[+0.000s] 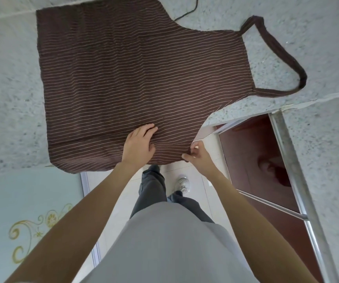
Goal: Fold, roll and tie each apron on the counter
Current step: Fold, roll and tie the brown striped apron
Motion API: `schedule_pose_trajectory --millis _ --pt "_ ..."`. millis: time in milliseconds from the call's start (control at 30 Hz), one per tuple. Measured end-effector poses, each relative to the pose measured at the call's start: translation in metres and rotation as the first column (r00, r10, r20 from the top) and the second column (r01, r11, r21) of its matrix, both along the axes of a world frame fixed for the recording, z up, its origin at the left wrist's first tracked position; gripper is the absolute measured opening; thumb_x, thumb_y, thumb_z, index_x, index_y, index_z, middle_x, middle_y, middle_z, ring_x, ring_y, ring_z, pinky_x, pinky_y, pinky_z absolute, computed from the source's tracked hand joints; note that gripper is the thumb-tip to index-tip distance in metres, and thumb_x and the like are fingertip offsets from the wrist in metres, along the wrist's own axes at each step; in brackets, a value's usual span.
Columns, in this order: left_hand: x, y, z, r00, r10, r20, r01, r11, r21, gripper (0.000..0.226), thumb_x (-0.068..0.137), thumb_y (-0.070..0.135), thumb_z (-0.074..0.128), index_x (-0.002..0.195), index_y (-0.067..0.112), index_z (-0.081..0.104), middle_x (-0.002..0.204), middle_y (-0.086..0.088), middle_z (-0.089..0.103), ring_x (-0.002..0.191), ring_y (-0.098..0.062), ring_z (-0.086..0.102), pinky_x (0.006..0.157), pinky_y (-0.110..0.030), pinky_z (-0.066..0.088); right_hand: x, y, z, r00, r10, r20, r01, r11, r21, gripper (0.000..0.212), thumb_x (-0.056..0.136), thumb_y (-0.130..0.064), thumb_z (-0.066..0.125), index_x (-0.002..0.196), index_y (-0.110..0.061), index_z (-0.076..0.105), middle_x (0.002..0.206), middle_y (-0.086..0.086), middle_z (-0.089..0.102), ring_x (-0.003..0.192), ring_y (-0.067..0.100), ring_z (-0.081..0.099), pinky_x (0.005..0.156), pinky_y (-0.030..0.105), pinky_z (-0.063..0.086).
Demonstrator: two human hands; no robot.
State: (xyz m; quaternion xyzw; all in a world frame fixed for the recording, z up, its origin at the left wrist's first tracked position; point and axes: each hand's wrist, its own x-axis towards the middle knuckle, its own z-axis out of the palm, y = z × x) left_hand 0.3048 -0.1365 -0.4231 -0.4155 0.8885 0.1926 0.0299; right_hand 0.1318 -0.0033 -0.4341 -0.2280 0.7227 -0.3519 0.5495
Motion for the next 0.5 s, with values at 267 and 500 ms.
schedule_pose_trajectory --millis 267,500 --pt "0.002 0.022 -0.001 0.995 -0.092 0.037 0.095 0.993 -0.076 0.070 0.079 0.055 0.061 0.139 0.029 0.036 0.151 -0.006 0.027 0.142 -0.027 0.021 0.113 -0.053 0.007 0.004 0.017 0.006 0.970 0.092 -0.225 -0.094 0.996 0.002 0.015 0.094 -0.003 0.049 0.093 -0.017 0.044 0.096 0.005 0.059 0.089 0.026 0.058 0.082 0.031 0.052" --pt "0.013 0.071 -0.007 0.982 -0.076 -0.170 0.068 0.996 -0.055 0.053 0.070 0.045 0.075 0.113 0.021 0.055 0.115 -0.003 0.054 0.107 -0.024 0.052 0.094 -0.040 0.041 0.012 0.012 0.054 1.000 -0.014 0.000 0.014 0.987 -0.158 0.018 0.084 -0.013 0.068 0.100 -0.020 0.065 0.080 -0.001 0.056 0.086 0.023 0.063 0.086 0.029 0.052"
